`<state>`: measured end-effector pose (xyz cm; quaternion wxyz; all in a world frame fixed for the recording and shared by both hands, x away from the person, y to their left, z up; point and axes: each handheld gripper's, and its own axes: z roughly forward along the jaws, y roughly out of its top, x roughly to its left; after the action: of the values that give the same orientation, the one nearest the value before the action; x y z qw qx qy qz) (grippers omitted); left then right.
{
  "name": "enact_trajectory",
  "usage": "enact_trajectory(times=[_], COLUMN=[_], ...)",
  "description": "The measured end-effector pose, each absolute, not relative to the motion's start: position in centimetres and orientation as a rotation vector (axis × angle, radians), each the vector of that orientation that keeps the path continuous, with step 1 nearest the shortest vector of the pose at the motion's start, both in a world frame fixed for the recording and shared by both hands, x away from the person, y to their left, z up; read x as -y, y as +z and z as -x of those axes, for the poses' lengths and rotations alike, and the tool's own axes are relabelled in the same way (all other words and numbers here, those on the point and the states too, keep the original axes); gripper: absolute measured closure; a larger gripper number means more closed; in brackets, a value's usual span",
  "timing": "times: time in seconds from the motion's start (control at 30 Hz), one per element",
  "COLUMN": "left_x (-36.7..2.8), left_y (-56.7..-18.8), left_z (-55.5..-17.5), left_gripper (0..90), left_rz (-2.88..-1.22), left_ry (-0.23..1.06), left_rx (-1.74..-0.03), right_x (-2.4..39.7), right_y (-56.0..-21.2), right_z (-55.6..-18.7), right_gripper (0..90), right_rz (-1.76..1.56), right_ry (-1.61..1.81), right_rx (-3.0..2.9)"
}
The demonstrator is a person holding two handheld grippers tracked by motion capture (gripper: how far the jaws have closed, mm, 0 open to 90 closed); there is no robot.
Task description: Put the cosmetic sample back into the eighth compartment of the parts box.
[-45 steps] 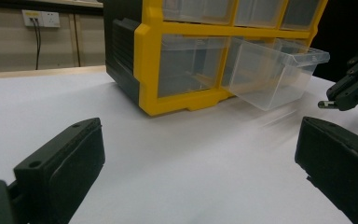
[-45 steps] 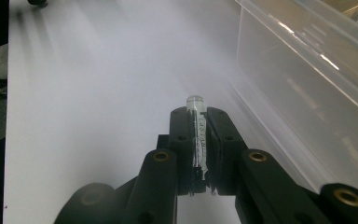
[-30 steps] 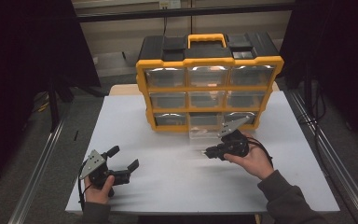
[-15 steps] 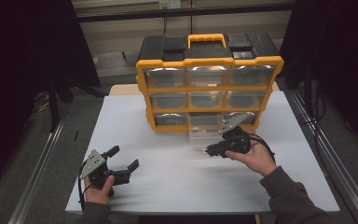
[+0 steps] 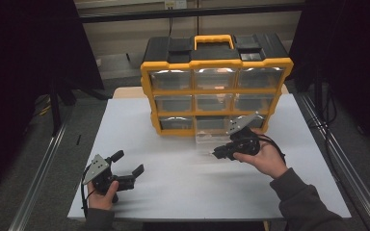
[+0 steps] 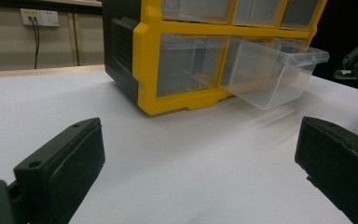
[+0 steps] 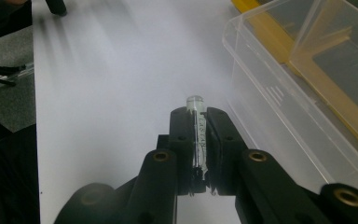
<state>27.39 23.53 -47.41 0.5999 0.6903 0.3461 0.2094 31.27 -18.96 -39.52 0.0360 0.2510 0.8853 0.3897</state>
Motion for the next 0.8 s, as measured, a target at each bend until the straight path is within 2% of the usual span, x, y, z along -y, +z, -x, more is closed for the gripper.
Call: enact_trajectory(times=[0.8], left_x=[-23.5], left_y=[-47.4], left_z=[-27.4], left_gripper=[1.6], left_rz=[-1.601], left_ry=[0.484], left_rx=[-0.803], right_x=[19.0], right_y=[-37.4], right_z=[-31.7], right_gripper=[81.5], right_rz=[-0.747], right_ry=[1.197], right_rx=[-2.713])
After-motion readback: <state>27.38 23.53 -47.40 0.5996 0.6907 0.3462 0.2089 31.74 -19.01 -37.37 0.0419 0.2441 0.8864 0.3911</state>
